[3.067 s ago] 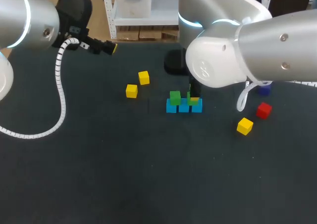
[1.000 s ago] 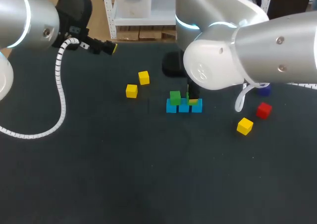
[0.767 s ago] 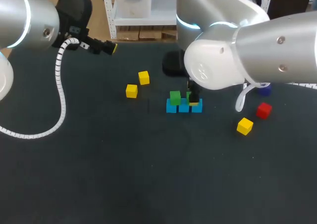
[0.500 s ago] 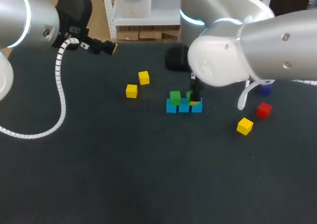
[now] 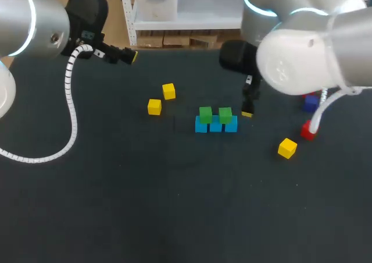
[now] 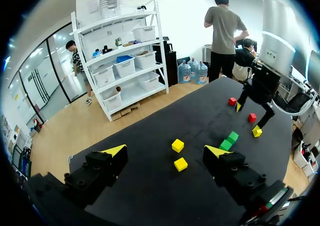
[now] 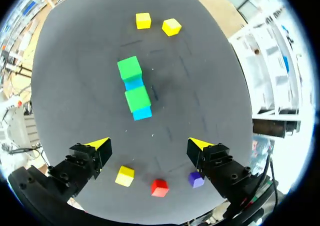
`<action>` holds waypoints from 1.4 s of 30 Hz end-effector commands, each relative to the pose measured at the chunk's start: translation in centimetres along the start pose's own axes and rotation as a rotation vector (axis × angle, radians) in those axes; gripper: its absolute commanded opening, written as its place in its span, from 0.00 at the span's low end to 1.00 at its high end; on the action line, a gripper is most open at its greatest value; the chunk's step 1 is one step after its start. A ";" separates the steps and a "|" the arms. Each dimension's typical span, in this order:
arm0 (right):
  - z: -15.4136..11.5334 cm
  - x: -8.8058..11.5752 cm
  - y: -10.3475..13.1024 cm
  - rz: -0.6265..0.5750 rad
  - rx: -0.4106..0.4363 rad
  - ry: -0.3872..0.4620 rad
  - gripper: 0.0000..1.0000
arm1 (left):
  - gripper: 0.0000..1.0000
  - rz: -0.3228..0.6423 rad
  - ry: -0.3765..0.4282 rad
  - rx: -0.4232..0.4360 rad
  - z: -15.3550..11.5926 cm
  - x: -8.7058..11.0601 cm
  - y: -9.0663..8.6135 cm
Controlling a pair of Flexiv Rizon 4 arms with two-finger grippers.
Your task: Place the blue cubes, place green cubes on the blue cubes, place the yellow cubes on the green cubes, then place the red cubes on the yellow cubes, and place purple cube on the red cubes.
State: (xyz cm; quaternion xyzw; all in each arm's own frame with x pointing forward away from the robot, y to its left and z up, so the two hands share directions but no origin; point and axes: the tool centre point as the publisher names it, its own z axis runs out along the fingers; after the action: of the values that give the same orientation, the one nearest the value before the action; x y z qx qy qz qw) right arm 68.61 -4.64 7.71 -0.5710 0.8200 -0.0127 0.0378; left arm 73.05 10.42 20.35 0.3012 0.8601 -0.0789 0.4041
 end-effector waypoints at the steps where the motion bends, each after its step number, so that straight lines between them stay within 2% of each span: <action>1: -0.8 1.7 1.6 0.006 0.044 -0.033 1.00 | 1.00 0.001 -0.001 0.002 0.0 0.0 0.1; 10: -0.9 3.4 2.5 0.054 0.057 -0.034 1.00 | 1.00 0.001 -0.001 0.002 0.0 0.0 0.1; 28: -0.5 3.9 1.5 0.100 0.064 -0.060 1.00 | 1.00 0.001 -0.001 0.002 0.0 0.0 0.1; 42: -0.5 3.9 1.5 0.100 0.064 -0.060 1.00 | 1.00 0.001 -0.001 0.002 0.0 0.0 0.1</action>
State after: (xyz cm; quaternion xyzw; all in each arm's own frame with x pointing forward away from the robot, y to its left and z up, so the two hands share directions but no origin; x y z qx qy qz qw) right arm 65.91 -7.76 7.93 -0.5281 0.8452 -0.0197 0.0796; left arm 73.05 10.41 20.35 0.3012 0.8601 -0.0790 0.4041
